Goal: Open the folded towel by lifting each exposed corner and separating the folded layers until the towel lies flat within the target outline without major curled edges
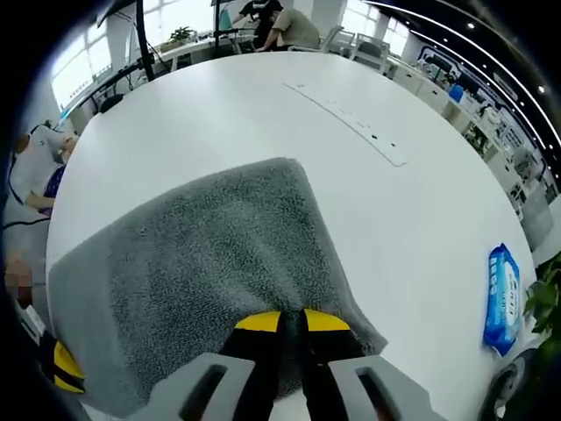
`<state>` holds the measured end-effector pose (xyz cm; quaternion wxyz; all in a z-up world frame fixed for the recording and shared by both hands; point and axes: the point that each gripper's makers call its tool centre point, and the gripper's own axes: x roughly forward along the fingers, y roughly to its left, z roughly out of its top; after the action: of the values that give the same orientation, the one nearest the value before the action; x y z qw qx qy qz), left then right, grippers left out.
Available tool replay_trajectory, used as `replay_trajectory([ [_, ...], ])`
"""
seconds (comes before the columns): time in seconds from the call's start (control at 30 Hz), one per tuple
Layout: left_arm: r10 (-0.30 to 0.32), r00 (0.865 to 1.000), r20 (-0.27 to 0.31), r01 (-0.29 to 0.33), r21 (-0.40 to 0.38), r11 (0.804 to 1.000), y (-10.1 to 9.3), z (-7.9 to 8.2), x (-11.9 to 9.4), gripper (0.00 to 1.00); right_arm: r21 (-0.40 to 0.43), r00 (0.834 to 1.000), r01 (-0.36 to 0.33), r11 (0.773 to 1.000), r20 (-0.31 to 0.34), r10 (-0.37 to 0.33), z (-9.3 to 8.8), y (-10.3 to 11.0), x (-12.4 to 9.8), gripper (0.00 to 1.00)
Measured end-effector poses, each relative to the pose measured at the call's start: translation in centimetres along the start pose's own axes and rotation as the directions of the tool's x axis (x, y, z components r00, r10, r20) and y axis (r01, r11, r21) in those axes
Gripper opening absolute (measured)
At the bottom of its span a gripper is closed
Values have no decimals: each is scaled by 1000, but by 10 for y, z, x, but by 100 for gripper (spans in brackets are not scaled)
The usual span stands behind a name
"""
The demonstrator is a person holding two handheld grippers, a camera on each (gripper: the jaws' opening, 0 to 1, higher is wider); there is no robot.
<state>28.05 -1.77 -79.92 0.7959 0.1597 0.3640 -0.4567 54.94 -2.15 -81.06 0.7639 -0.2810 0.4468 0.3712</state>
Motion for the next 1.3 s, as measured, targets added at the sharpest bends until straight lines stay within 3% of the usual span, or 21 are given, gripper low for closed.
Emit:
replay_trajectory([
  [0.4, 16, 999, 40, -15, -17, 1000, 11, 13, 10, 13, -85, 1000, 8, 996, -26, -10, 24, -10, 14, 3],
  [0.87, 43, 996, 74, -39, -42, 998, 39, 20, 15, 13, -45, 999, 25, 999, 30, -23, 50, -26, 31, 3],
  [1.17, 44, 996, 81, -39, -71, 997, 48, 22, 17, 13, -37, 997, 71, 997, 42, -70, 54, -22, 29, 3],
  [1.3, 48, 995, 93, -45, -39, 998, 47, 21, 17, 12, 66, 995, 78, 995, 54, -82, 57, -25, 26, 1],
])
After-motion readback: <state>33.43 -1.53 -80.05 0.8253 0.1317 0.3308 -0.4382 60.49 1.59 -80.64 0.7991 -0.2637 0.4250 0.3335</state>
